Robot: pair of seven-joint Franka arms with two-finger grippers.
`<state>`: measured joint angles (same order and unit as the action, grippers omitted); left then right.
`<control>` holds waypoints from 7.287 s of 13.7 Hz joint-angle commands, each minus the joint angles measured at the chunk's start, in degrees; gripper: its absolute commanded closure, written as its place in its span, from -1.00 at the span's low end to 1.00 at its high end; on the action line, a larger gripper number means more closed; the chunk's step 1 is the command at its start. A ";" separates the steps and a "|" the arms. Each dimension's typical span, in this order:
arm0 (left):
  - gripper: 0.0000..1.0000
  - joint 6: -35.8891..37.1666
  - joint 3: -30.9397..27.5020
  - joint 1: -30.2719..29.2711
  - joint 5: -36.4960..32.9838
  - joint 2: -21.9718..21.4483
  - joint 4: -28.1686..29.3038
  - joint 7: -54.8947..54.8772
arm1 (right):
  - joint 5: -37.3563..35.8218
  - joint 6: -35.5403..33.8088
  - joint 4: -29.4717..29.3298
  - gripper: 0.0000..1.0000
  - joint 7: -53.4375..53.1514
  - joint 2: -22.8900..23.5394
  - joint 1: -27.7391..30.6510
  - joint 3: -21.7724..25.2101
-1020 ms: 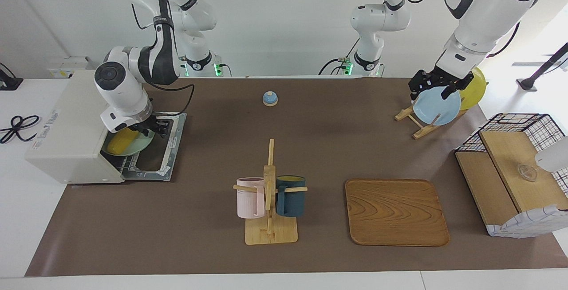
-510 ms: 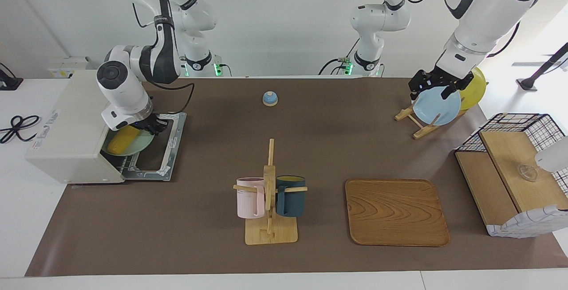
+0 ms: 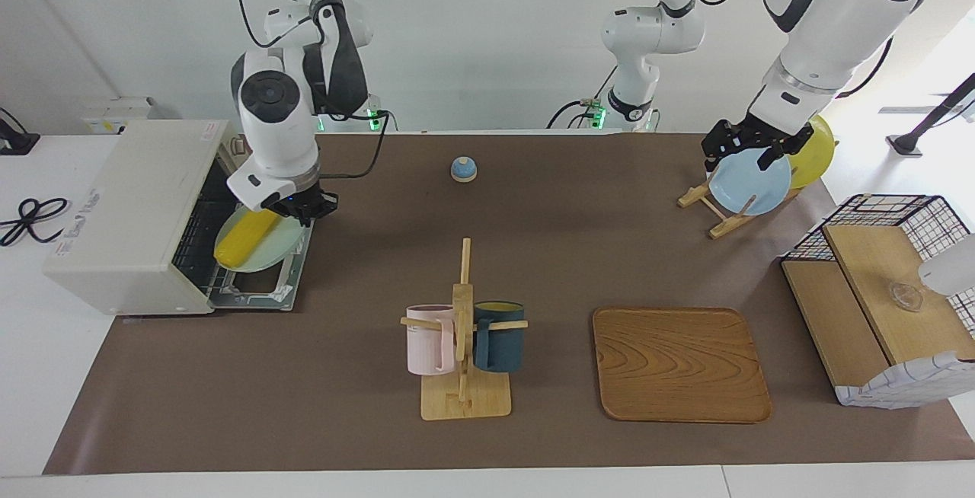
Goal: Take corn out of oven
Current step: 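Pull the green plate with corn out of the oven, right gripper, then set the plate on the table and release it with the right gripper, then grasp the yellow corn with the left gripper while the right gripper withdraws, then lift the corn off the plate and carry it to the wooden tray, then lower the corn onto the wooden tray and open the left gripper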
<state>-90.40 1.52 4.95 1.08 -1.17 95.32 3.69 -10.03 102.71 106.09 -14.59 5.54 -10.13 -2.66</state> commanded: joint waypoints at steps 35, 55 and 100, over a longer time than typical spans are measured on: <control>-1.00 -16.36 0.59 14.89 7.87 4.40 6.99 -1.59 | 0.62 17.23 19.30 0.72 -19.79 2.47 -3.60 -0.68; -1.00 -43.54 0.15 38.47 13.16 27.27 6.28 -1.32 | -11.94 0.22 13.62 0.66 7.43 -7.28 13.63 -0.59; -1.00 -33.71 -0.47 0.77 3.66 40.72 -18.41 -2.46 | 8.18 -22.38 -22.33 -1.00 17.40 -3.16 8.37 3.28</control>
<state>-126.03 0.97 6.23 5.72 41.19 76.02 2.19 -3.21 81.00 85.20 1.70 1.60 -1.85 0.08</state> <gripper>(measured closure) 0.207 0.000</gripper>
